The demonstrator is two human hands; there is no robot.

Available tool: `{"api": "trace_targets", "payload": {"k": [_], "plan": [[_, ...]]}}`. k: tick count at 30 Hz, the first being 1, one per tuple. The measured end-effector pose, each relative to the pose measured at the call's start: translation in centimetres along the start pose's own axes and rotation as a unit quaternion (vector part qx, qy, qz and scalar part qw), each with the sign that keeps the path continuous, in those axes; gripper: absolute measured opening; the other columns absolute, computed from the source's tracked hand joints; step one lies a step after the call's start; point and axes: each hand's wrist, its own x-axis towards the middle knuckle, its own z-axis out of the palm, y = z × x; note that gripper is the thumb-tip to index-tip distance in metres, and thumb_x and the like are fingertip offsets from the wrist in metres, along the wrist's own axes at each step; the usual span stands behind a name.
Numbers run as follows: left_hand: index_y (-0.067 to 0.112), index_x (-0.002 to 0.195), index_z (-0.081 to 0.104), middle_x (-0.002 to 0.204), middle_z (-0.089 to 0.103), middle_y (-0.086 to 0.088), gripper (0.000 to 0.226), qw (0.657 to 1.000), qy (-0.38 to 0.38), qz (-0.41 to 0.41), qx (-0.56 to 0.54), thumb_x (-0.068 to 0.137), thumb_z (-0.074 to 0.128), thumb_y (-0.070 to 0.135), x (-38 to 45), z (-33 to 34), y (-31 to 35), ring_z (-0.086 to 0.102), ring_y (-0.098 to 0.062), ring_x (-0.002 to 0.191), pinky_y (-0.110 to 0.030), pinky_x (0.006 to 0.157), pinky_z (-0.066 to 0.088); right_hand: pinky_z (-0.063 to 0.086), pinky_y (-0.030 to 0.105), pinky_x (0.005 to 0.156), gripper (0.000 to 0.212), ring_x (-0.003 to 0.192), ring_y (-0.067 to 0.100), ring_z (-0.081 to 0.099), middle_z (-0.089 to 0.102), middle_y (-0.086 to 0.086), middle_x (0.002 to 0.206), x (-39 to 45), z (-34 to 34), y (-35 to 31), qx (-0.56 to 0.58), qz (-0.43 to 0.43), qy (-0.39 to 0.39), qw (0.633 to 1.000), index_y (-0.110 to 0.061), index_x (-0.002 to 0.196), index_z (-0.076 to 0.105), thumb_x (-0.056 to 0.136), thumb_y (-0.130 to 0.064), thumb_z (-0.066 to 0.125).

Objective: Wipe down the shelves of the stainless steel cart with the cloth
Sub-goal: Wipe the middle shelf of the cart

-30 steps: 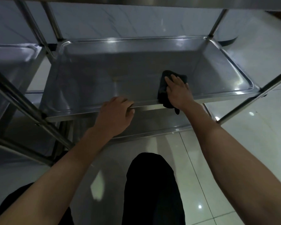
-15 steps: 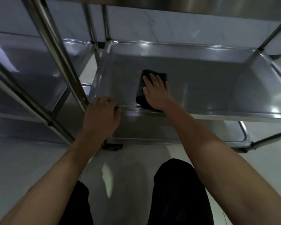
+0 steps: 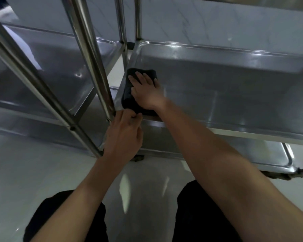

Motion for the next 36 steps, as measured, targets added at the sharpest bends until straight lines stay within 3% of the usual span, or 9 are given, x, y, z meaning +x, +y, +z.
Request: {"api": "trace_targets", "payload": {"k": [2,6,13,17,20,24,32,36], "plan": [[0.008,0.125,0.065,0.118,0.053,-0.011,0.042,1.000,-0.004,0.007,0.006,0.089,0.045,0.020,0.0,-0.2,0.0,0.049,-0.033,0.110,-0.047,0.081,0.054,-0.002,0.049,0.122,0.055,0.155,0.022,0.000,0.002,-0.002,0.169,0.1,0.1,0.0,0.003,0.001,0.003,1.000,-0.030,0.160,0.013,0.106,-0.035,0.024],[0.009,0.124,0.066,0.117,0.054,-0.010,0.037,1.000,-0.016,-0.008,0.008,0.089,0.056,0.017,0.2,-0.6,0.2,0.051,-0.032,0.109,-0.047,0.080,0.055,0.001,0.049,0.123,0.055,0.155,0.022,0.002,0.004,0.000,0.169,-0.7,-0.3,1.2,-0.004,-0.003,0.010,1.000,-0.026,0.160,0.012,0.107,-0.035,0.023],[0.013,0.096,0.068,0.102,0.059,-0.008,0.018,0.999,-0.027,0.007,0.018,0.092,0.055,0.026,3.2,-0.2,3.6,0.053,-0.028,0.099,-0.043,0.079,0.050,0.006,0.049,0.122,0.056,0.154,0.021,0.005,0.005,-0.001,0.168,-5.4,-2.2,10.0,-0.024,0.077,0.042,0.996,-0.025,0.160,0.013,0.107,-0.035,0.027],[0.017,0.102,0.066,0.108,0.060,-0.003,0.024,0.996,-0.048,0.068,-0.024,0.091,0.051,0.033,5.3,1.6,9.3,0.052,-0.026,0.105,-0.045,0.080,0.050,0.004,0.048,0.122,0.055,0.155,0.021,0.003,0.002,-0.001,0.169,-9.0,-3.9,15.9,-0.016,0.135,0.046,0.990,-0.025,0.160,0.011,0.108,-0.034,0.024],[0.021,0.110,0.065,0.115,0.060,-0.001,0.034,0.993,-0.075,0.096,-0.004,0.093,0.043,0.041,6.3,2.9,13.5,0.051,-0.024,0.111,-0.044,0.085,0.048,0.003,0.048,0.123,0.054,0.155,0.020,0.002,0.001,-0.001,0.169,-12.0,-5.1,20.3,-0.011,0.186,0.056,0.981,-0.026,0.160,0.011,0.109,-0.033,0.024],[0.023,0.113,0.065,0.114,0.059,-0.002,0.037,0.988,-0.104,0.105,0.035,0.094,0.050,0.051,6.2,4.2,15.8,0.049,-0.026,0.113,-0.049,0.091,0.046,0.004,0.049,0.122,0.054,0.155,0.022,0.002,0.001,0.000,0.169,-15.6,-6.7,25.0,-0.011,0.235,0.060,0.970,-0.025,0.160,0.011,0.109,-0.031,0.024],[0.026,0.113,0.068,0.115,0.060,0.000,0.031,0.990,-0.094,0.103,0.003,0.095,0.057,0.048,6.2,4.8,15.5,0.050,-0.026,0.113,-0.051,0.097,0.043,0.007,0.048,0.123,0.053,0.154,0.021,0.008,0.009,0.000,0.168,-19.3,-5.8,24.8,-0.022,0.232,0.082,0.969,-0.026,0.160,0.016,0.108,-0.032,0.026],[0.022,0.106,0.071,0.108,0.063,-0.002,0.028,0.991,-0.084,0.107,-0.007,0.089,0.066,0.043,6.1,4.7,15.5,0.054,-0.029,0.107,-0.054,0.092,0.045,0.008,0.047,0.123,0.054,0.154,0.019,0.007,0.008,-0.001,0.168,-21.2,-5.2,23.2,-0.036,0.239,0.082,0.967,-0.027,0.160,0.014,0.107,-0.032,0.026]]}}
